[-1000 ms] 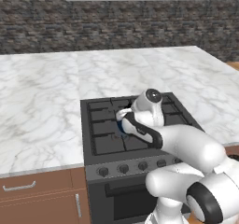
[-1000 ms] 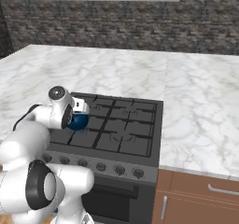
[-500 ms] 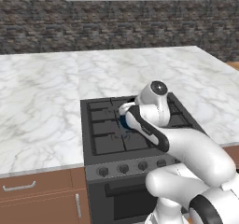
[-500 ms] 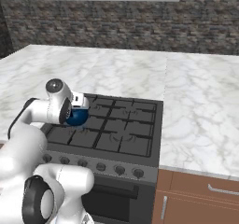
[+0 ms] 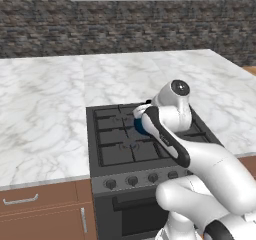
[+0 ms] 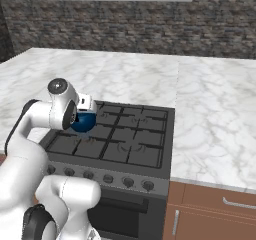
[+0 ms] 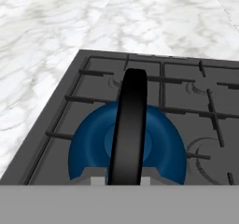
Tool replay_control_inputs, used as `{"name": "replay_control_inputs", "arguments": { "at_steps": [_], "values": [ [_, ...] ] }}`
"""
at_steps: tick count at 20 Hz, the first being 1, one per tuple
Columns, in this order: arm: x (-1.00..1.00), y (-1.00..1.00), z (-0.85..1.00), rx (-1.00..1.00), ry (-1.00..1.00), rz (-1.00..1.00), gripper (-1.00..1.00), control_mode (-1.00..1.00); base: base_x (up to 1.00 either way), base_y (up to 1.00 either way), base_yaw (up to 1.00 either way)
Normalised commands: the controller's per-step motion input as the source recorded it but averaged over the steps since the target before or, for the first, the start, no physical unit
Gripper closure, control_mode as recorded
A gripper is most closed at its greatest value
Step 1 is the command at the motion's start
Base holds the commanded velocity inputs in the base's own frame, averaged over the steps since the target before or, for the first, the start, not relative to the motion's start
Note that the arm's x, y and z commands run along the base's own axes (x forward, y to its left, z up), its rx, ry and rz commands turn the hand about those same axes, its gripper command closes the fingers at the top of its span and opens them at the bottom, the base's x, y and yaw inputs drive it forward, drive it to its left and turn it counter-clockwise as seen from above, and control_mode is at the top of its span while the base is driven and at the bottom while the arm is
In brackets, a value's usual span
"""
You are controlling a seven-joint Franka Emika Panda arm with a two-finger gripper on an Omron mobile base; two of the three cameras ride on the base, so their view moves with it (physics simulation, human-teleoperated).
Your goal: The kettle is done boiling. Turn off the stove, then wait for 300 timesteps before moving the kettle to the dining table.
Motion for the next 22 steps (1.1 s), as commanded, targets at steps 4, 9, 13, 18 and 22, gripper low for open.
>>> {"name": "replay_control_inputs", "arguments": {
  "at_steps": [4, 9, 13, 18, 22],
  "values": [
    [-0.08, 0.0, 0.17, 0.0, 0.0, 0.0, 1.0, -1.0, 0.0, 0.0, 0.0],
    [0.0, 0.0, 0.0, 0.0, 0.0, 0.0, 1.0, -1.0, 0.0, 0.0, 0.0],
    [-0.07, 0.0, 0.0, 0.0, 0.0, 0.0, 1.0, -1.0, 0.0, 0.0, 0.0],
    [-0.07, 0.0, 0.0, 0.0, -0.01, 0.0, 1.0, 1.0, -0.57, 0.0, 0.0],
    [0.0, 0.0, 0.0, 0.0, 0.0, 0.0, 1.0, 1.0, -0.68, 0.07, -0.01]
  ]
}}
